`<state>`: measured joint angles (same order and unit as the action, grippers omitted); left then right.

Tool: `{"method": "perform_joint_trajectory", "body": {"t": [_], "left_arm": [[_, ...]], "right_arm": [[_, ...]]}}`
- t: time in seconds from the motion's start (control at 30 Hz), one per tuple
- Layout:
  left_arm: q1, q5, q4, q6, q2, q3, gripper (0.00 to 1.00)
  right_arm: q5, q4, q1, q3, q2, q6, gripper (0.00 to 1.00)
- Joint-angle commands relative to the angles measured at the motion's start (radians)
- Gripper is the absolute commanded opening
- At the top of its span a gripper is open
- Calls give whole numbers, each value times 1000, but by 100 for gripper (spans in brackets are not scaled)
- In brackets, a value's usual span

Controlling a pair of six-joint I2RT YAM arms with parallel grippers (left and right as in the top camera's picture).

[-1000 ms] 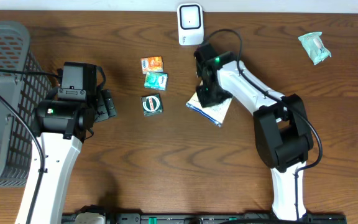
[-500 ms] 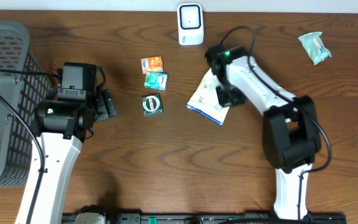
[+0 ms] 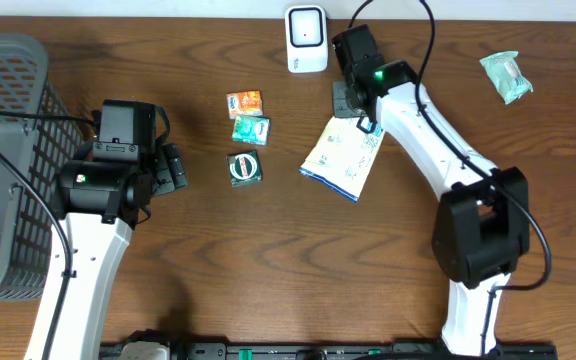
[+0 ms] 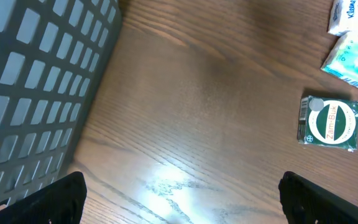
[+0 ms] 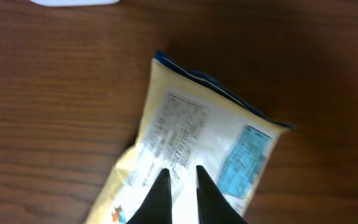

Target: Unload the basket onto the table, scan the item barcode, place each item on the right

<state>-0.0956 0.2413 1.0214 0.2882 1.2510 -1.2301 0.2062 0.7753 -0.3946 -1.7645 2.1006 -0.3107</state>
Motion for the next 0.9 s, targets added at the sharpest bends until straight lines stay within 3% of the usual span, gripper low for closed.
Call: {"method": "perform_joint_trajectory", "body": {"t": [0.0, 0.13, 0.33, 0.47, 0.57, 0.73, 0.87], "left_arm": [[-2, 3, 3, 5, 3, -16, 97], [-2, 3, 3, 5, 3, -16, 97], [-2, 3, 3, 5, 3, -16, 98], [-2, 3, 3, 5, 3, -16, 98], [-2, 3, 3, 5, 3, -16, 98], [-2, 3, 3, 5, 3, -16, 98], [-2, 3, 3, 5, 3, -16, 98]], "right_arm": [[-33, -27, 4, 0, 70, -45, 8], [-142, -66, 4, 0, 124, -48, 12], [-66, -79, 8, 0, 182, -48, 14], [-81, -80, 14, -21, 162, -2, 4], [-98, -43, 10, -49, 102, 1, 4], [-164, -8, -14, -57, -12, 1, 22], [-199, 3, -47, -54, -26, 1, 23]]}}
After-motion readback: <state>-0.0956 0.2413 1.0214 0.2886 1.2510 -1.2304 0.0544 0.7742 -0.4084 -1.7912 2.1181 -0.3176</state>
